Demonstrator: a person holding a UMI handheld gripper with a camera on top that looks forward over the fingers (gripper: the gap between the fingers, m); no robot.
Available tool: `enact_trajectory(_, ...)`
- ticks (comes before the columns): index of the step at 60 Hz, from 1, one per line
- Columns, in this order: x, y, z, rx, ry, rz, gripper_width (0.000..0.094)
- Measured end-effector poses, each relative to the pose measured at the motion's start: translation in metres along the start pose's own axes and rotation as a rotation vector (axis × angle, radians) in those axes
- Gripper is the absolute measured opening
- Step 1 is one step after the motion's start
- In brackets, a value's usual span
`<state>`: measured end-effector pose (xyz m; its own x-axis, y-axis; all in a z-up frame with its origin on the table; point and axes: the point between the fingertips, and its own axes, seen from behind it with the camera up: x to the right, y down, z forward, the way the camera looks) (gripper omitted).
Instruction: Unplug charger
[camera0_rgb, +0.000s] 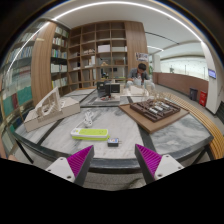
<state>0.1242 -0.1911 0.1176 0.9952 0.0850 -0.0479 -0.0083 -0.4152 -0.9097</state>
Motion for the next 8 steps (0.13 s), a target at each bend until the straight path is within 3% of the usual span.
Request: enact_trajectory(8, 0.014, 0.018, 0.008, -0.041, -0.008, -0.005, 0.0839)
